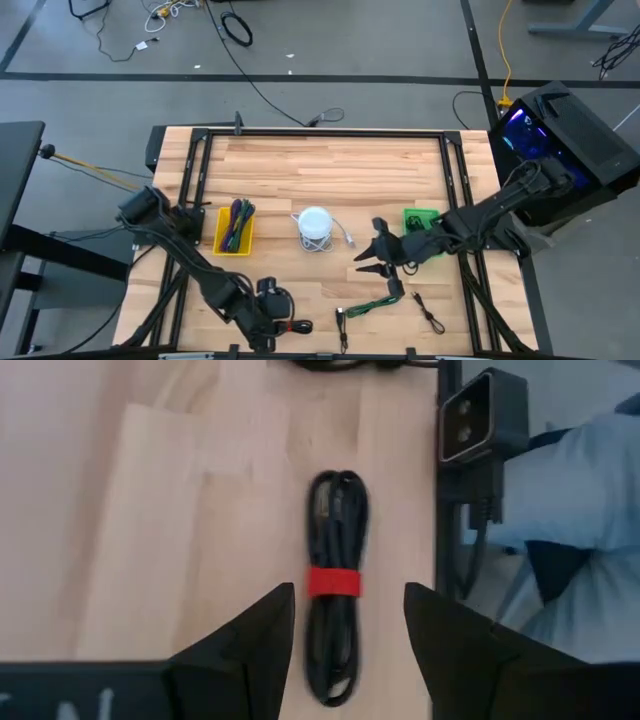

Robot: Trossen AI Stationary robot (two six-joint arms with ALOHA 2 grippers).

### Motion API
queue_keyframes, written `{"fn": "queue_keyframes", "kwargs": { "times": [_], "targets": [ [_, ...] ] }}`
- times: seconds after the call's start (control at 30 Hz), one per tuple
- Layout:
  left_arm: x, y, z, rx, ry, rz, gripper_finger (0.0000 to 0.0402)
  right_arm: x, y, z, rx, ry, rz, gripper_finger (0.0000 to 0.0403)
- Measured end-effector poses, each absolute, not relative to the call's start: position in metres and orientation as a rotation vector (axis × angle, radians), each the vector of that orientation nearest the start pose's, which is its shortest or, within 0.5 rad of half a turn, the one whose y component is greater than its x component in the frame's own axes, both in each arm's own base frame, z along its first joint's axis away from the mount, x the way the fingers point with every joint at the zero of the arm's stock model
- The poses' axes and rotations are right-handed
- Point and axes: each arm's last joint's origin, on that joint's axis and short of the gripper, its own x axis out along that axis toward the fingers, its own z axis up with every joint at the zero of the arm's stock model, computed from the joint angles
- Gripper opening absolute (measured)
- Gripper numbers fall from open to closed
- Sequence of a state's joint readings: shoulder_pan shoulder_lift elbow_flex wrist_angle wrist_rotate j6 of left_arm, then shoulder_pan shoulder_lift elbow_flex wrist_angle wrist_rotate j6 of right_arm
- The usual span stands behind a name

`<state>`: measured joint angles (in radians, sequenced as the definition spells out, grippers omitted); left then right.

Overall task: Pick & Place USB Port
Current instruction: Put the black charger cable into the green bin

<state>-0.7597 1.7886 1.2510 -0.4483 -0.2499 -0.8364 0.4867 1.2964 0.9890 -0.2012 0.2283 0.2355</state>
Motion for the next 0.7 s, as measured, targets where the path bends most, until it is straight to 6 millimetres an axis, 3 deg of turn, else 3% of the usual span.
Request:
{"fn": "queue_keyframes", "kwargs": {
  "times": [0.7],
  "targets": [
    [0.291, -0.263, 0.139, -0.366, 1.178, -0.051, 0.0194, 0.253, 0.130, 0.294, 0.035, 0.492, 0.187, 0.0111]
  ]
}}
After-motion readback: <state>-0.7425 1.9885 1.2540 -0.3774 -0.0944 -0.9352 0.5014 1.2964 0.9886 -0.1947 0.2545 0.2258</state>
